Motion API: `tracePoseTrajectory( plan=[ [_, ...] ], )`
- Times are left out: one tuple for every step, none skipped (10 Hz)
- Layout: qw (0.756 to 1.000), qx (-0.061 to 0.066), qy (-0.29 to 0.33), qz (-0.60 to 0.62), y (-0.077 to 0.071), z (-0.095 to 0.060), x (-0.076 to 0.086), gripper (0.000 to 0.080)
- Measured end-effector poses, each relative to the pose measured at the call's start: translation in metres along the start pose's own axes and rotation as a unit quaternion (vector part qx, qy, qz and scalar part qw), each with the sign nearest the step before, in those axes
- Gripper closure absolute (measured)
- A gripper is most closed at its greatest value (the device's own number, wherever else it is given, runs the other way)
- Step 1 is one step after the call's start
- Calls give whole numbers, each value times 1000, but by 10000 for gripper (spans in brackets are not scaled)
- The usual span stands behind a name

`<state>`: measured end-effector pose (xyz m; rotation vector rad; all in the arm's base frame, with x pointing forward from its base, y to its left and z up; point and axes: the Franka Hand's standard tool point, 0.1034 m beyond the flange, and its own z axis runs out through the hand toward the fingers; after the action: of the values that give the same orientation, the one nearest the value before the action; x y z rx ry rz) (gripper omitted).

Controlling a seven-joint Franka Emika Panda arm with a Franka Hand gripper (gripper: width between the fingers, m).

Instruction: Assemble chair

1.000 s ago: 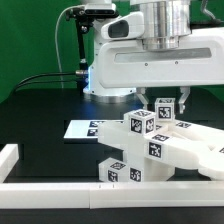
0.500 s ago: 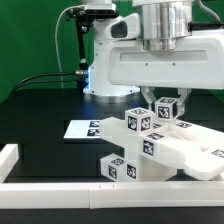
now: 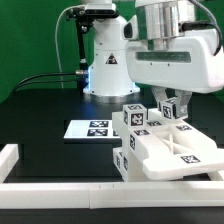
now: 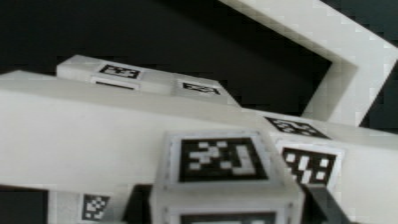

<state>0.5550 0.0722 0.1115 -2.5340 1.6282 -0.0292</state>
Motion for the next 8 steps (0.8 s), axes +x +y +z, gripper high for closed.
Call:
tracePoseTrajectory(
  plan=[
    [1000, 1, -1, 7, 0, 0, 0, 527],
    [1000, 1, -1, -8, 0, 0, 0, 436],
    [1000, 0, -2, -13, 0, 0, 0, 300],
    [996, -5, -4, -90, -1, -2, -2, 300],
    [983, -2, -4, -182, -3, -4, -3, 183],
    [965, -3, -5, -264, -3, -4, -5, 159],
    [946, -12, -11, -323, -3, -2, -10, 159],
    [938, -12, -9, -346, -2, -2, -8, 151]
  ],
)
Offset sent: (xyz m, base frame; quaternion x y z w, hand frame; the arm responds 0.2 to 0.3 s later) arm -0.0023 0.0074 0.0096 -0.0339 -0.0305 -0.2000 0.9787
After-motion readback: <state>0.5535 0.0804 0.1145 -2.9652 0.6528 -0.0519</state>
